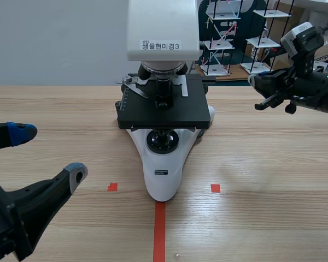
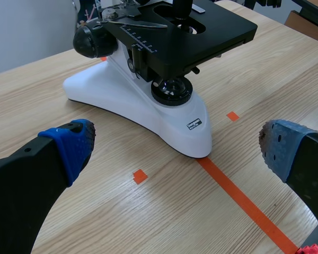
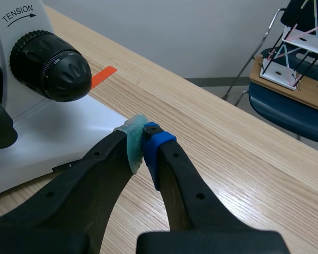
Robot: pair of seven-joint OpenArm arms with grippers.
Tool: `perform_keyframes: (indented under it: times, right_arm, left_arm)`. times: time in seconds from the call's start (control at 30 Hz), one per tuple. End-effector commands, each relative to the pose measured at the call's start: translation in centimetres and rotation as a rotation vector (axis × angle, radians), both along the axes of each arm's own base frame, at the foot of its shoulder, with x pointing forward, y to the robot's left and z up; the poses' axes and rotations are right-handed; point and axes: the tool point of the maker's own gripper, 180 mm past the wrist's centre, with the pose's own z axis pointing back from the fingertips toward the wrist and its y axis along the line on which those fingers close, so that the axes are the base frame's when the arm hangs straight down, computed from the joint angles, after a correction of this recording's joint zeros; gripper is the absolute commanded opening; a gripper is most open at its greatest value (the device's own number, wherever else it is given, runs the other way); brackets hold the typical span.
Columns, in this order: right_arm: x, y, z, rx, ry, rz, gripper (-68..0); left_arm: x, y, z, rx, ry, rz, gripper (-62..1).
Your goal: Return to the home posture
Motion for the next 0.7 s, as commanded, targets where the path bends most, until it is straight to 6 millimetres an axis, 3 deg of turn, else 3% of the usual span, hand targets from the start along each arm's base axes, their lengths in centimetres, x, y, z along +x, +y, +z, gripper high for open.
perform_keyframes:
  times: [0.0, 0.57, 0.67]
  right_arm:
    - [0.84, -0.19, 1.98, 0.021, -0.051, -0.006, -66.4]
    - [0.65, -0.3, 1.79, 0.023, -0.047, -0.008, -66.2]
    - [0.2, -0.33, 1.37, 0.026, -0.038, -0.01, -62.4]
  left_arm:
    - [0.04, -0.24, 0.87, -0.02, -0.023, -0.001, 1.4]
    - [0.04, -0.24, 0.87, -0.02, -0.023, -0.001, 1.4]
    - [0.04, -0.24, 0.87, -0.02, -0.023, -0.001, 1.4]
